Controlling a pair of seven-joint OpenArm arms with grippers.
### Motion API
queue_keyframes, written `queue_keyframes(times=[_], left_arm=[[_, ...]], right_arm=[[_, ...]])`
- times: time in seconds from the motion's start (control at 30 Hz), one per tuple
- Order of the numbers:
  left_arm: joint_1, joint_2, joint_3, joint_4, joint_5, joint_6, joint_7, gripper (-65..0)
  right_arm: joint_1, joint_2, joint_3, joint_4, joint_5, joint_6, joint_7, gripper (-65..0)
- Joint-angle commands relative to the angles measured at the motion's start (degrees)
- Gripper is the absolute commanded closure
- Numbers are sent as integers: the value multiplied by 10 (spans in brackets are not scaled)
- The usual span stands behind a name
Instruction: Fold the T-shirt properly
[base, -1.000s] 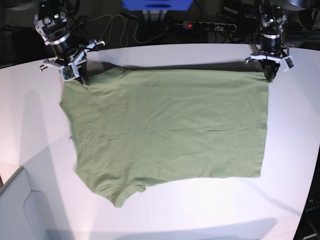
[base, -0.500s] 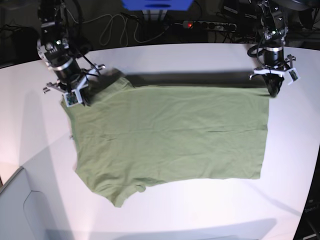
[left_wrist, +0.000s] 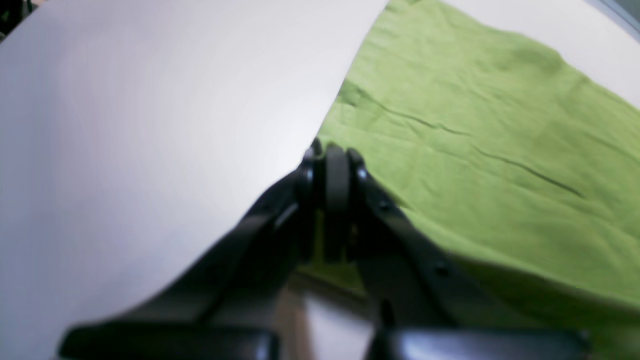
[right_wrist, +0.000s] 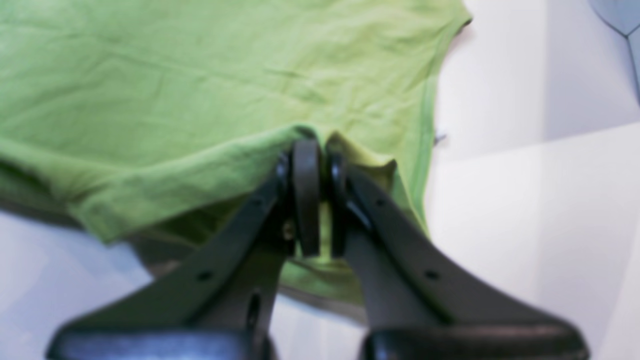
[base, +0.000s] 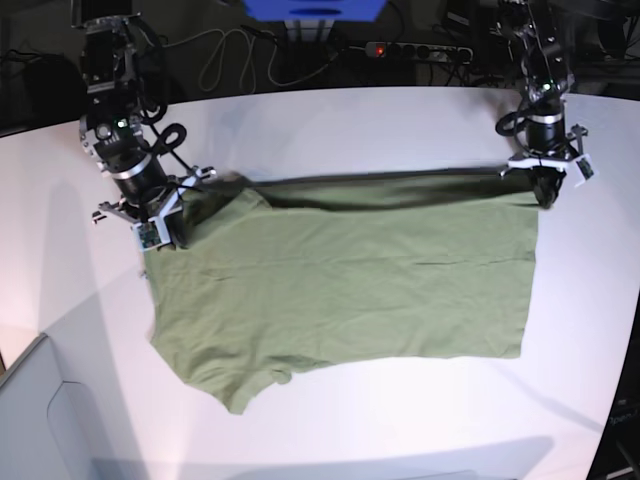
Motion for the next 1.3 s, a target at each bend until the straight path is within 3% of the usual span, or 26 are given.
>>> queue_keyframes(times=[0.0,0.33,0.43,0.57,0.97,1.03,1.2,1.27], left_arm=[[-4,-8,-5,6,0,-1,-17,0],[-34,-10,-2,0,0,-1,-17,0],[-40,-9,-4,0,0,-3,22,0],[-62,-6,-6,6,-1,-4,76,0],[-62,-10,-6,6,-5,-4,84,0],[-59,-10,-6,8,-6,-5,84,-10],[-57,-10,-7,16,-6,-2,84,-206],[-52,-11,-7,32,-3,-4,84,-255]], right_arm=[[7,5,2,9,3,2,15,-2],[20,7,2,-5,3,5,14,-2],[30,5,7,-11,3,36,14,-2],[31,4,5,-12,3,39,14,-2],[33,4,8,-12,3,41,12,-9],[33,4,8,-11,3,41,4,-47],[32,6,8,-3,3,42,-19,-251],[30,6,9,7,3,42,-18,-312]])
